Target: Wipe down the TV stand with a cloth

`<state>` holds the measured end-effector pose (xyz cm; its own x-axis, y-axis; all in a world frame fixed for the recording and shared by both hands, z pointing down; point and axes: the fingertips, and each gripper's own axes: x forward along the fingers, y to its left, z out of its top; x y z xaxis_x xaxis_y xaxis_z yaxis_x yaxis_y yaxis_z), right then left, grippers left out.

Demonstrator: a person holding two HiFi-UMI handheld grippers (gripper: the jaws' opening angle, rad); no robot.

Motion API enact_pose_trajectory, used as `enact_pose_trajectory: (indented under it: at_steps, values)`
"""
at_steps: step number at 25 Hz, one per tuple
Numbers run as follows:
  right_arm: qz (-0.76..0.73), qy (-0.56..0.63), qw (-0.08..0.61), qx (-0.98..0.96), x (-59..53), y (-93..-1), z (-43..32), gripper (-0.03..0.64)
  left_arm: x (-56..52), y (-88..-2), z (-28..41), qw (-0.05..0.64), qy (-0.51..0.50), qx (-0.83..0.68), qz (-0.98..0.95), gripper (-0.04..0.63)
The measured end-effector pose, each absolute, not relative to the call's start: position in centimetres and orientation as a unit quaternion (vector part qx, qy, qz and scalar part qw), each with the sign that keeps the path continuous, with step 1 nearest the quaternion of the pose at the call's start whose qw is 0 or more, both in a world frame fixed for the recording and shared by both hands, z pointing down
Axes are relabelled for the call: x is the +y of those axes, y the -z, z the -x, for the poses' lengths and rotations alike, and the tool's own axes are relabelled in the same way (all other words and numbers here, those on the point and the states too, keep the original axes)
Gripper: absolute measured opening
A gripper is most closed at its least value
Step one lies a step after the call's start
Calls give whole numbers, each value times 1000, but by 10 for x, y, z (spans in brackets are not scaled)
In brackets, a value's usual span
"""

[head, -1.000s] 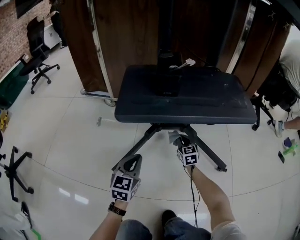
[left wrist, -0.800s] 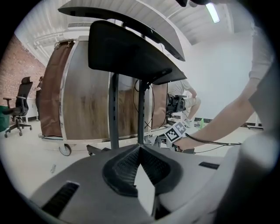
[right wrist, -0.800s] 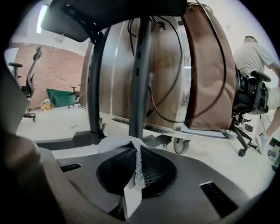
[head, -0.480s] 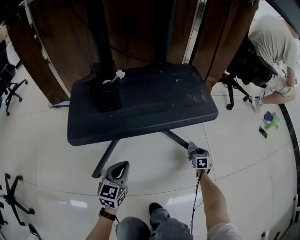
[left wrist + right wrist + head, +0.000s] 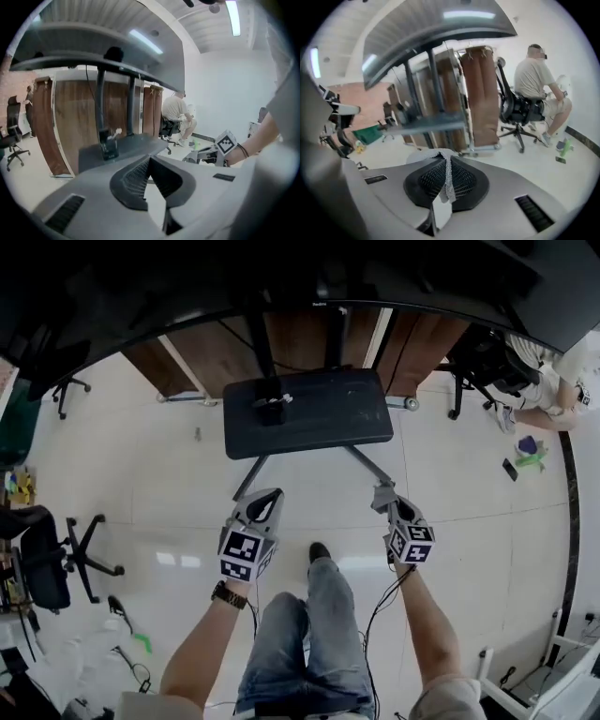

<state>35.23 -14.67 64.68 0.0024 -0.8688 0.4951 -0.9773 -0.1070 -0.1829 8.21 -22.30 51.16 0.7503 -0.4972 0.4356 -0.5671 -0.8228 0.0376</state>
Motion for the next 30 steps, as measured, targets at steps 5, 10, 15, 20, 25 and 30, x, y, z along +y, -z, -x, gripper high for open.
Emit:
enact_pose_trajectory:
  at_steps: [5,10,15,20,25,30]
  values:
    - [-637,-159,24,-754,-96,-350,-214,8,-145,-287,-33,67,-159,-323,-931,28]
    - [-631,-117,-36,-766,4,-193,-160,8,-61,-166,4,60,-126,-346,-928,28]
    - [-641,-89,-74,-759,75,-94,-162,8,1,-80,7,44,-99,-361,-926,28]
    - [-623,-39,-90,-776,99,-22,-163,8,39,-18,-9,28,-60,-371,-926,28]
    - [-625,-10,-80,-777,107,3,-159,6,54,7,-18,19,-45,-376,-925,27]
    - [-623,2,-94,-776,113,11,-161,6,52,9,-21,10,-45,-388,-921,26]
